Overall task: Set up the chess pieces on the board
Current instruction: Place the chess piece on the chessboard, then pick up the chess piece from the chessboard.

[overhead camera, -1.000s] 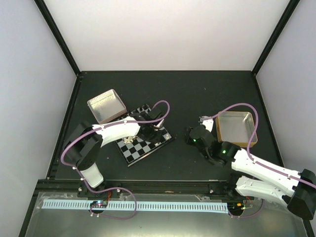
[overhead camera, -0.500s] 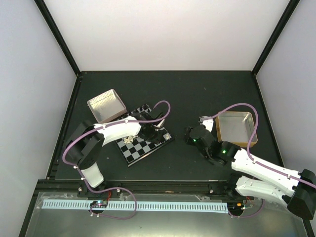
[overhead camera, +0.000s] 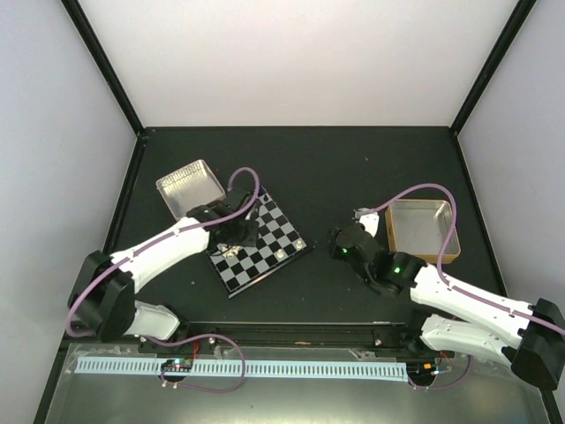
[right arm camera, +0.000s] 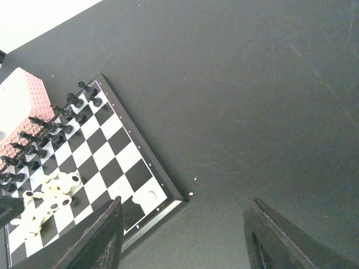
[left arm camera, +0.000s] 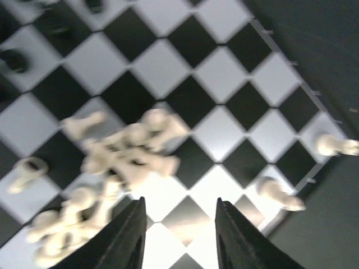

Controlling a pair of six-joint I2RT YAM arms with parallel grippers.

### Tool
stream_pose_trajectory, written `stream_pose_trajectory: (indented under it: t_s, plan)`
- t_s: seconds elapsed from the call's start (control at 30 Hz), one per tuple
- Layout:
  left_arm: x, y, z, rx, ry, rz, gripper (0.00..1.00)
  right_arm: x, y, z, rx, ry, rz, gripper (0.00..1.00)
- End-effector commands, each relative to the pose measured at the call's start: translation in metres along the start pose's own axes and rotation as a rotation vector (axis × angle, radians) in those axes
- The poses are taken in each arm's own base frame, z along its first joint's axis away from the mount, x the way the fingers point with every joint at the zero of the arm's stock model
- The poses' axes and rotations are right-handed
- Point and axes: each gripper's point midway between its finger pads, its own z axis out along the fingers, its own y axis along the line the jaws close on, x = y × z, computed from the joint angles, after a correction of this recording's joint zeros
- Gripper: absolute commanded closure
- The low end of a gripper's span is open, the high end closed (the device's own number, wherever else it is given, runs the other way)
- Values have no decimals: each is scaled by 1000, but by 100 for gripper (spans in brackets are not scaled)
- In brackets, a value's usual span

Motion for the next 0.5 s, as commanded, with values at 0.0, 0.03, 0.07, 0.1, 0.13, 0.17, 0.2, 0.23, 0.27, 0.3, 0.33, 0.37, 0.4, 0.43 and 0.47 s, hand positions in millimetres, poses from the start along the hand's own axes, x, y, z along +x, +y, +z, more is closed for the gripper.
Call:
stream_pose_trajectory:
  t_s: [0.0,0.03,0.07,0.1,0.13,0.17,0.2,0.23,0.27,0.3,0.33,0.37,0.4,0.43,0.47]
  plan:
    - [6,53,-8,-118,-40,-129,68,-12,11,0,-22,-32,17,40]
    - [9,64,-8,-136,-40,-158,69,-12,12,0,-23,-31,17,40]
    - [9,72,-14,-140,-63,-185,69,-12,13,1,-24,-27,16,40]
    - [11,79,-16,-147,-72,-206,69,-11,13,2,-23,-25,15,40]
    - [13,85,-16,-156,-80,-223,69,-10,13,2,-25,-21,15,40]
    - [15,90,-16,-163,-88,-235,68,-10,14,3,-27,-20,15,40]
    - [16,93,-15,-166,-92,-241,68,-9,15,3,-28,-17,13,40]
    - [18,95,-13,-169,-95,-246,67,-9,15,4,-28,-14,13,40]
    - [20,98,-10,-173,-91,-252,67,-9,15,4,-28,-13,12,40]
    - [21,99,-8,-174,-86,-257,67,-8,15,4,-27,-12,11,40]
    - [21,100,-6,-177,-78,-261,68,-9,15,4,-26,-14,13,40]
    - [21,101,-3,-180,-76,-266,69,-9,15,4,-25,-13,12,40]
    - [21,102,-1,-182,-72,-270,70,-9,15,4,-25,-14,10,40]
    - [20,103,1,-184,-70,-274,71,-9,15,3,-24,-15,11,40]
    - [19,104,3,-187,-68,-278,73,-10,14,3,-22,-16,9,40]
